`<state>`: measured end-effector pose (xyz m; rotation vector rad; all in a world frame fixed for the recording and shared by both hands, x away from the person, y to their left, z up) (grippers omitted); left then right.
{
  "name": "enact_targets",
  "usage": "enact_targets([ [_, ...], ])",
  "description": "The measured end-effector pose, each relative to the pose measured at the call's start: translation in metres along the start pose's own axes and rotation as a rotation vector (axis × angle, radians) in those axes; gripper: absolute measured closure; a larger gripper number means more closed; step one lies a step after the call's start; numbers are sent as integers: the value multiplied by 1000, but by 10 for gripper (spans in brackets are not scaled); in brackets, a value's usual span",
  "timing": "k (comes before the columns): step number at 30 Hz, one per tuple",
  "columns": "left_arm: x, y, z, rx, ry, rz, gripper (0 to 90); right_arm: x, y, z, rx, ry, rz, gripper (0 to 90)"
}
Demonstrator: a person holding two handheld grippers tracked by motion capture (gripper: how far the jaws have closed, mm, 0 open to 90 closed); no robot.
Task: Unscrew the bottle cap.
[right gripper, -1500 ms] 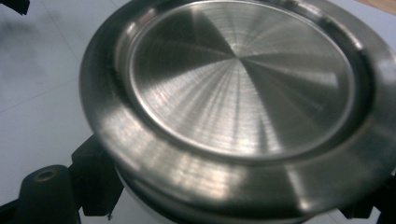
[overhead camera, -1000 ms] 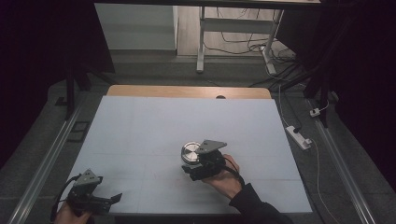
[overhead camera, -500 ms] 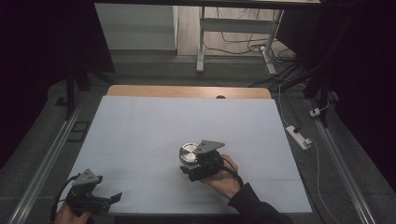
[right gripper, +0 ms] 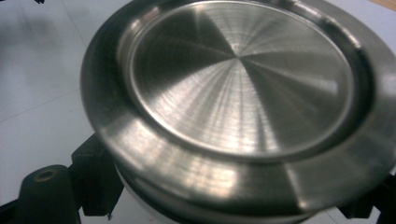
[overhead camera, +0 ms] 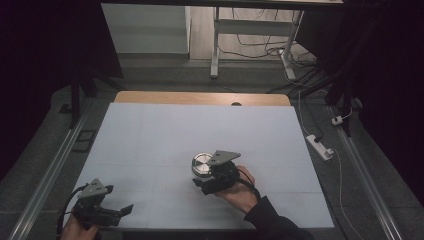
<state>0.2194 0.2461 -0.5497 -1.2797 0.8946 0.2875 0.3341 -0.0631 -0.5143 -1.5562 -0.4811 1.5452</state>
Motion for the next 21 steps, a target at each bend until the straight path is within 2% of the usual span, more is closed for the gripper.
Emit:
enact_targets([
  [6, 1, -7, -3, 27, 31, -17, 0, -1, -1, 0, -2, -1, -3, 149],
  [8, 1, -12, -5, 54, 45, -42, 0, -1, -1, 0, -6, -2, -1, 149],
  [9, 1, -12, -5, 54, 45, -42, 0, -1, -1, 0, -6, -2, -1, 149],
  [13, 7, -24, -13, 95, 84, -76, 0, -1, -1, 1, -7, -6, 0, 148],
  [18, 13, -35, -20, 120, 103, -91, 0, -1, -1, 2, -10, -11, -1, 149],
  [21, 18, -47, -28, 135, 132, -118, 0, -1, -1, 2, -11, -13, 0, 149],
])
Point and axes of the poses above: each handheld gripper's, and its own axes: x roughly forward along the jaws, y roughly out of its underside, z roughly to its left, the point moved 5 cm from there along x, roughly forward along the jaws, and after that the axes turned 15 degrees about -y, right-handed, at the moved point
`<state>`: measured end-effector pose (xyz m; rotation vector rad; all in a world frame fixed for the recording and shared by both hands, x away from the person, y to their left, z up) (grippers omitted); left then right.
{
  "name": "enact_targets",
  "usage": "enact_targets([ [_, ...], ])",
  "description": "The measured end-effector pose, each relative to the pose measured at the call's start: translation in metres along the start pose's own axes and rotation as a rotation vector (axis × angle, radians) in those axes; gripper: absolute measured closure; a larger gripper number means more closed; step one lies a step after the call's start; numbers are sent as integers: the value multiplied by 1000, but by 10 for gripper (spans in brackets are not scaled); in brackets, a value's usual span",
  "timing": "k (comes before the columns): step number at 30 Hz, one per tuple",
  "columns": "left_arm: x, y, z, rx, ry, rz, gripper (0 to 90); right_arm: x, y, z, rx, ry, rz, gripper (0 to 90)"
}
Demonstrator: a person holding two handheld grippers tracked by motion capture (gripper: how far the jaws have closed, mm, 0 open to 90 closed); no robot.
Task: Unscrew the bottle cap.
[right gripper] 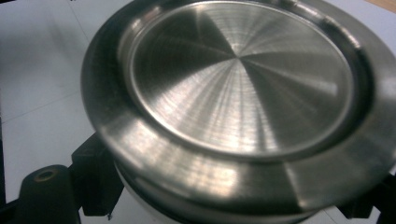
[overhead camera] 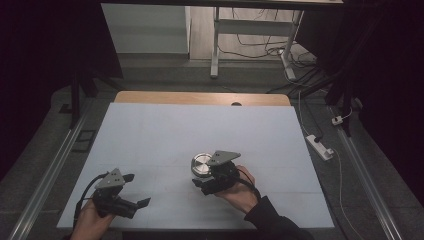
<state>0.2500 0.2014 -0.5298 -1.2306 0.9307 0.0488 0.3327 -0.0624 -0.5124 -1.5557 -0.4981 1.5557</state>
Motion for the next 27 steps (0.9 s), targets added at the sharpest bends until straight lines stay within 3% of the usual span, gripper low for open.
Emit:
enact_targets([
  [9, 17, -26, -4, 66, 28, 15, 0, 0, 0, 1, -6, -5, 2, 148],
  [16, 28, -49, -7, 115, 59, -15, 0, 1, -1, 1, -18, -12, 4, 149],
  [22, 37, -73, -12, 154, 118, -56, 0, 3, -2, 2, -17, -25, 1, 149],
  [27, 46, -89, -17, 202, 168, -60, 0, 5, -3, 3, -19, -35, 4, 149],
])
Point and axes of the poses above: each handheld gripper's, and its own axes: x roughly forward along the jaws, y roughly out of its underside, z roughly to its left, the point moved 5 cm from there along x, roughly forward along the jaws, and after that the axes turned 15 degrees about -y, right-handed, at the moved point
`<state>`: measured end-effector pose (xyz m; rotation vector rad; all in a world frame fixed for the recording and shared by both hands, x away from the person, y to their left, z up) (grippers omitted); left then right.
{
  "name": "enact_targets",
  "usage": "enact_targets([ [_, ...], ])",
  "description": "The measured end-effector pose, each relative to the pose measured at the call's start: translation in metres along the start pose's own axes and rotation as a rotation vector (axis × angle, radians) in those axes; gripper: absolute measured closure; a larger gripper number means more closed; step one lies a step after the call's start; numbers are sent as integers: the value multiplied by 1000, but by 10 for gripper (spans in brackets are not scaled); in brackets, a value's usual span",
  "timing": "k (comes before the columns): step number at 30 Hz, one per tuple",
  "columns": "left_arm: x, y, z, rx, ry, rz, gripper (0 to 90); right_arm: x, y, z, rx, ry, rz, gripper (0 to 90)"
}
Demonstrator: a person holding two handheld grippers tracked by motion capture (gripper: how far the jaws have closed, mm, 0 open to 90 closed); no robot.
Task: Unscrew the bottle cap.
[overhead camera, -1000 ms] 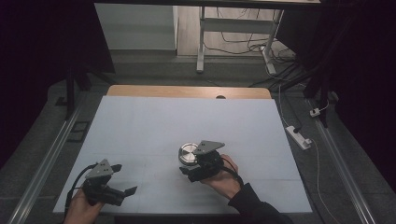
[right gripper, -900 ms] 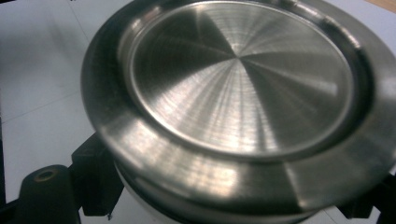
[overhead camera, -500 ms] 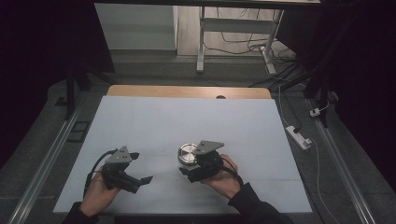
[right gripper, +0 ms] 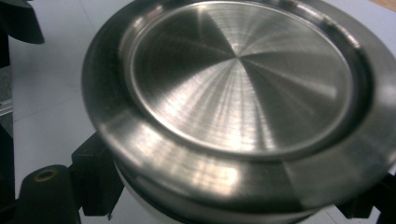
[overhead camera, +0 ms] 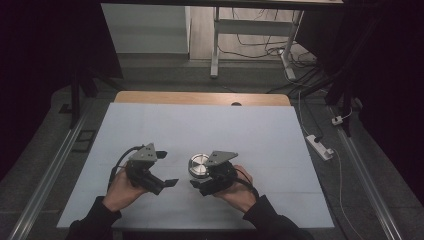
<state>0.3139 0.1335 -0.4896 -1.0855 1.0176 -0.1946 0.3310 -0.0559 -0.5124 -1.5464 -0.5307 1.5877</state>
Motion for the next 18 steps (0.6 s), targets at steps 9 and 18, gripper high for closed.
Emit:
enact_targets([
  [9, 17, -26, -6, 106, 135, -19, 0, 4, -1, 4, -18, -26, 11, 149],
  [18, 28, -42, -15, 199, 232, -31, 61, 6, -2, 9, -32, -51, 19, 148],
])
Point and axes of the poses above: each handheld gripper's, and its own axes: x roughly forward along the jaws, y roughly out of its underside, z roughly to its left, the point moved 5 cm from there along x, roughly forward along the jaws, and after that the axes turned 15 degrees about -y, right-handed, at the moved point
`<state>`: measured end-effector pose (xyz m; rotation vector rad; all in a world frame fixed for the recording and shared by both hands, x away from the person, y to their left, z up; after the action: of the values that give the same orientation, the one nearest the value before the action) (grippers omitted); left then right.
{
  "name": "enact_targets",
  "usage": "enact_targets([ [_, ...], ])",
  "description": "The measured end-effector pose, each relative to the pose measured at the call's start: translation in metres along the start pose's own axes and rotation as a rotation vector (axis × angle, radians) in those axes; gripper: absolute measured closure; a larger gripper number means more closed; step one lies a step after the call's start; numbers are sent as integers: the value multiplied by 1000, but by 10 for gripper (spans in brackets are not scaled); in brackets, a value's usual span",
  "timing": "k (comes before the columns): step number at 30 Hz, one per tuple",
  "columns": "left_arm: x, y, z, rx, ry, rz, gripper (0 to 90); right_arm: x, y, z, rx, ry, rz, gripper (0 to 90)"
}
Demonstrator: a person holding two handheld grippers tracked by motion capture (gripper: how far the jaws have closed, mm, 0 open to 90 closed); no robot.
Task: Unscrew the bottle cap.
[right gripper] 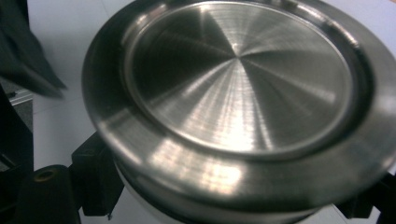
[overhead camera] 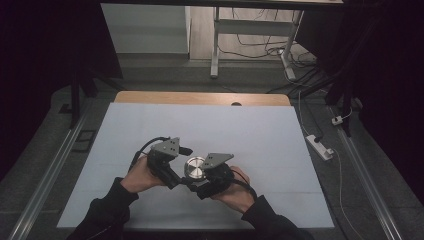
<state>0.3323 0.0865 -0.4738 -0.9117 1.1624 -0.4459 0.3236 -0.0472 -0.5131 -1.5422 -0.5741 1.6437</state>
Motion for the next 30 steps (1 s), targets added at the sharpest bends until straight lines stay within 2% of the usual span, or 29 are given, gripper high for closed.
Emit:
enact_targets([
  [1, 2, -2, 0, 14, 25, -8, 81, 0, 0, 1, -2, -3, 1, 149],
  [6, 5, -6, 1, 25, 55, -28, 141, 1, 0, 2, -14, -12, 8, 149],
  [7, 5, -7, -1, 27, 58, -35, 196, 1, -1, 2, -11, -12, 5, 149],
  [8, 5, -7, -1, 27, 58, -35, 202, 1, -1, 2, -11, -12, 5, 149],
  [9, 5, -7, -2, 20, 31, -34, 203, 1, -1, 1, -5, -4, 3, 149],
  [10, 5, -7, -2, 20, 31, -34, 204, 1, -1, 1, -5, -4, 3, 149],
  [11, 6, -8, -3, 0, 3, -26, 204, 0, 0, 0, 2, 6, 2, 149],
  [12, 6, -8, -3, 0, 3, -26, 205, 0, 0, 0, 7, 10, 1, 149],
  [13, 7, -9, -5, -27, -34, -23, 205, 0, 0, -1, 10, 15, 2, 149],
  [14, 7, -9, -5, -27, -34, -23, 205, -1, 0, -2, 16, 22, 1, 149],
  [15, 9, -11, -8, -68, -77, -13, 205, -1, 0, -3, 20, 29, 1, 149],
  [17, 11, -12, -10, -104, -124, -1, 205, -2, 1, -5, 32, 42, 2, 149],
  [18, 11, -12, -10, -104, -124, -1, 205, -2, 1, -6, 38, 48, -1, 149],
  [19, 13, -15, -13, -131, -170, 13, 205, -2, 1, -7, 44, 52, -2, 149],
  [21, 15, -17, -17, -165, -219, 24, 205, -3, 2, -8, 49, 64, -4, 149],
  [23, 16, -19, -19, -177, -261, 29, 204, -4, 2, -10, 56, 74, -8, 149],
  [25, 16, -20, -20, -174, -270, 38, 203, -5, 2, -10, 56, 74, -10, 149],
  [26, 17, -22, -21, -158, -269, 57, 178, -6, 2, -11, 55, 77, -9, 149],
  [28, 15, -24, -19, -141, -240, 61, 83, -7, 1, -10, 60, 75, -18, 149],
  [30, 12, -25, -17, -132, -235, 53, 27, -8, 1, -10, 58, 73, -20, 149],
])
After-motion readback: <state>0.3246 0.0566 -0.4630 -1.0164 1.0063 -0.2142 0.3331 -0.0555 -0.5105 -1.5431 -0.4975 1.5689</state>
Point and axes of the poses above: each handheld gripper's, and its own axes: x roughly forward along the jaws, y roughly out of its underside, z roughly to its left, the point moved 5 cm from there along x, roughly forward along the jaws, and after that the axes turned 15 degrees about -y, right-handed, at the moved point
